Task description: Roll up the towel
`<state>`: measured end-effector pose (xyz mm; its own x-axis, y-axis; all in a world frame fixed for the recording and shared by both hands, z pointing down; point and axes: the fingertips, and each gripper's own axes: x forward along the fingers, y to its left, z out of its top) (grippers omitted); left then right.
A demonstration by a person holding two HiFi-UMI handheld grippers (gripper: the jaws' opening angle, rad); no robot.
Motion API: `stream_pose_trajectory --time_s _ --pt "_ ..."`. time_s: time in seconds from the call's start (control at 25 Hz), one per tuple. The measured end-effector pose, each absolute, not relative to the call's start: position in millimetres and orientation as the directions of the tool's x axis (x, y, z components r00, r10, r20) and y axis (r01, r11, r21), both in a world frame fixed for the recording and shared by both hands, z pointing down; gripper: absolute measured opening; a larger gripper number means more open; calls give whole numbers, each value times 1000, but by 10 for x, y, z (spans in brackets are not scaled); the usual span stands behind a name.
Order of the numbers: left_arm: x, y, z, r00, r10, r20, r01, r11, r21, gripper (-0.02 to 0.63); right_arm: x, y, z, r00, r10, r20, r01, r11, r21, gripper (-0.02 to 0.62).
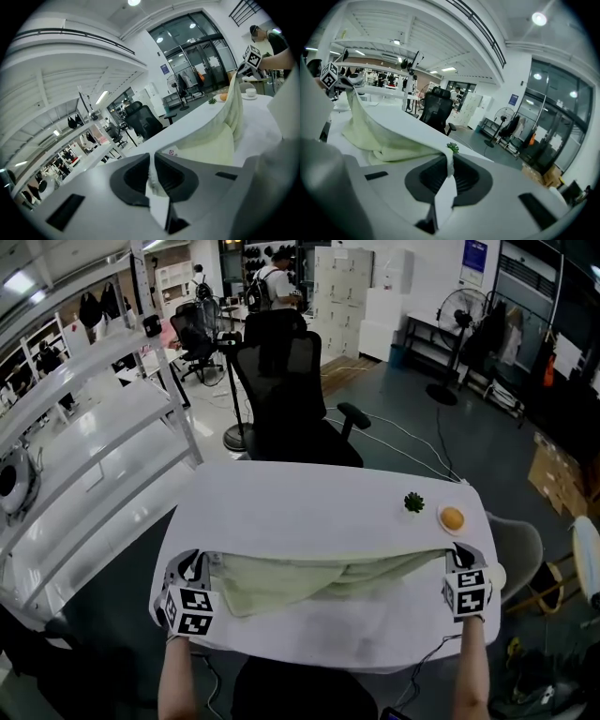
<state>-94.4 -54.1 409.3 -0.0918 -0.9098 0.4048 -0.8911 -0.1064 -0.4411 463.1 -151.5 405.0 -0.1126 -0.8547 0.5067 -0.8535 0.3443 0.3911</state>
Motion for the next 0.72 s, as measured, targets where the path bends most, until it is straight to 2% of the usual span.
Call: stream_pose_trajectory --time_s 0.36,0.72 --pt "-1174 -737 3250 -129 -972 196 -858 10 -514 41 4456 -1672 3428 -92 -922 377 -858 266 440 25" --pt "-1232 -683 2969 -100 -986 135 -874 22 -485 41 4434 -1667 2918 -54 -963 264 -855 181 486 26"
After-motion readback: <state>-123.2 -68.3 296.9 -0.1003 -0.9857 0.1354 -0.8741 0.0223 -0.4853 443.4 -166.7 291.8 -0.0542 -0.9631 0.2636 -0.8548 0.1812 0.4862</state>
